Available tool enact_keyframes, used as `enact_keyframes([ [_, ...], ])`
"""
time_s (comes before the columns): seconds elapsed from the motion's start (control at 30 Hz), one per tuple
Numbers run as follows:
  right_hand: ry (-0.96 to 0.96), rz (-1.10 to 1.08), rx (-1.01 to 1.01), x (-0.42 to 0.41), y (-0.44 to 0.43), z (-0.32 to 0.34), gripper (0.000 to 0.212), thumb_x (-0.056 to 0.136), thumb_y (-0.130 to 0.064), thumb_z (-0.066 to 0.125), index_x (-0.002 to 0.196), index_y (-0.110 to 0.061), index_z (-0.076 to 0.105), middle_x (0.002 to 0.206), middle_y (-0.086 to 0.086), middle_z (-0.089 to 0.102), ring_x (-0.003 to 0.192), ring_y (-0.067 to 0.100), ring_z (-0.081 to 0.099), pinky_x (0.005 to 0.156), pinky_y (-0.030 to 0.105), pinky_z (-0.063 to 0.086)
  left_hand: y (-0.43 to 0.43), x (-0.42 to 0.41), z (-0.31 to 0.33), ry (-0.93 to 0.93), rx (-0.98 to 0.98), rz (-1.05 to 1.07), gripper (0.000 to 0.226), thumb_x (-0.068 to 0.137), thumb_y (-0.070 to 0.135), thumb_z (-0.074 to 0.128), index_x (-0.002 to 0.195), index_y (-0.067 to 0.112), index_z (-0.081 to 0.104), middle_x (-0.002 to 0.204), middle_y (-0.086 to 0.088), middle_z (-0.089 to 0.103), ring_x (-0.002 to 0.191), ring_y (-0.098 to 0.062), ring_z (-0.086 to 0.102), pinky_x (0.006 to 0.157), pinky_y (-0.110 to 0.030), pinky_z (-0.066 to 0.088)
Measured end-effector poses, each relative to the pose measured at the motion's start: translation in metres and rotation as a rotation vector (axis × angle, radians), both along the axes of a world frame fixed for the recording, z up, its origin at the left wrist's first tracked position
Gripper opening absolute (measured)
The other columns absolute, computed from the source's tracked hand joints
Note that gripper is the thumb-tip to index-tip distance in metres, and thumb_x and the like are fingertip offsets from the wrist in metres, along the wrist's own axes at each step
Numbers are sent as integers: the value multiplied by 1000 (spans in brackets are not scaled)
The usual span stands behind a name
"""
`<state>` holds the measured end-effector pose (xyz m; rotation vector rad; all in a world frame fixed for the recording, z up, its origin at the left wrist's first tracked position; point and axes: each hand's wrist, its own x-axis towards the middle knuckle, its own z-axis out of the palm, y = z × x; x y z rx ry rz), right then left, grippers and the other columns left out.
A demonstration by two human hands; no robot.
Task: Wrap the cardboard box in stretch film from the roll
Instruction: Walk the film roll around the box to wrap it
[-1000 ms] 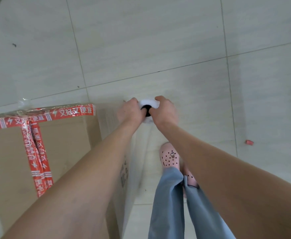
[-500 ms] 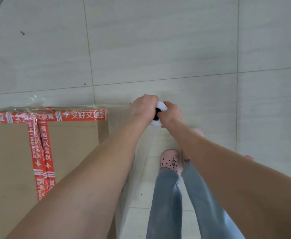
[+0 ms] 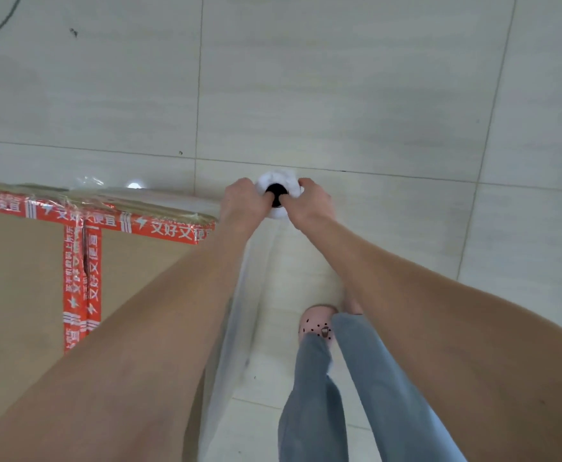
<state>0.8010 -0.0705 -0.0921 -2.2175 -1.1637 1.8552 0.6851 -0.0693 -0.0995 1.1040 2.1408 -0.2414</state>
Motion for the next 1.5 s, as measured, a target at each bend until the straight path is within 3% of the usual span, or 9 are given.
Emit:
enact_keyframes([
  [0.1, 9, 8, -25, -10, 6, 0, 11, 84, -14, 48, 95, -15, 52, 96, 6, 59, 79, 26, 57, 48, 25, 35, 6, -5, 4, -1, -61, -71, 19, 84, 27, 58, 83, 9, 52, 90, -13, 64, 74, -27, 52, 58, -29, 34],
  [0.27, -11, 32, -54, -15, 8, 1, 23, 84, -9, 45, 103, -10, 57, 102, 10, 64, 87, 31, 66, 72, 38, 54, 14, -2, 10, -37, 55, -367, 37, 84, 11, 51, 121, 12, 54, 113, -10, 63, 105, -29, 57, 74, -33, 43],
  [0.47, -112, 73, -8, -23, 21, -2, 7, 79, -8, 50, 83, -12, 54, 92, 11, 64, 83, 32, 63, 69, 37, 52, 34, -4, 7, 21, 15, -519, 24, 79, 10, 56, 102, 12, 58, 105, -11, 63, 97, -31, 60, 65, -30, 37],
  [0.67, -239, 111, 66, -47, 55, 2, 40, 76, -17, 59, 115, -25, 59, 105, 4, 65, 95, 28, 62, 78, 34, 52, 51, -35, 3, -88, 77, -173, 7, 78, 13, 55, 83, 14, 51, 94, -10, 62, 89, -33, 59, 63, -29, 35],
  [0.83, -176, 31, 184, -74, 77, -1, 45, 79, -19, 63, 122, -23, 50, 120, -1, 54, 89, 20, 57, 69, 28, 41, 69, -68, 0, -66, 36, 142, 20, 78, 27, 62, 84, 15, 47, 87, -5, 56, 79, -26, 51, 63, -29, 35],
  [1.0, -23, -34, -10, -101, 89, -1, 59, 83, -34, 64, 136, -22, 42, 106, 0, 54, 88, 23, 62, 76, 38, 54, 82, -97, -1, -189, -64, 362, 26, 79, 33, 56, 85, 9, 58, 81, -8, 67, 64, -24, 65, 56, -26, 51],
  [1.13, -48, -85, -16, -118, 105, 1, 23, 82, -16, 56, 104, -11, 58, 94, 8, 64, 85, 31, 67, 76, 47, 57, 89, -101, 1, -179, -74, 232, 27, 82, 35, 56, 82, 9, 50, 76, -4, 58, 62, -21, 55, 48, -25, 38],
  [1.3, -70, -71, -31, -125, 108, 2, 21, 79, -4, 50, 97, -7, 60, 94, 12, 65, 86, 32, 66, 72, 48, 58, 103, -108, 14, -80, 93, -153, 27, 83, 11, 53, 110, 10, 53, 96, -8, 60, 86, -28, 57, 62, -32, 41],
  [1.5, -86, -27, -19, -131, 114, 2, 18, 77, -7, 49, 92, -9, 59, 92, 11, 64, 85, 32, 65, 75, 48, 56, 117, -111, 18, -41, 96, -363, 30, 81, 6, 52, 110, 12, 57, 100, -8, 59, 85, -27, 55, 66, -32, 43],
])
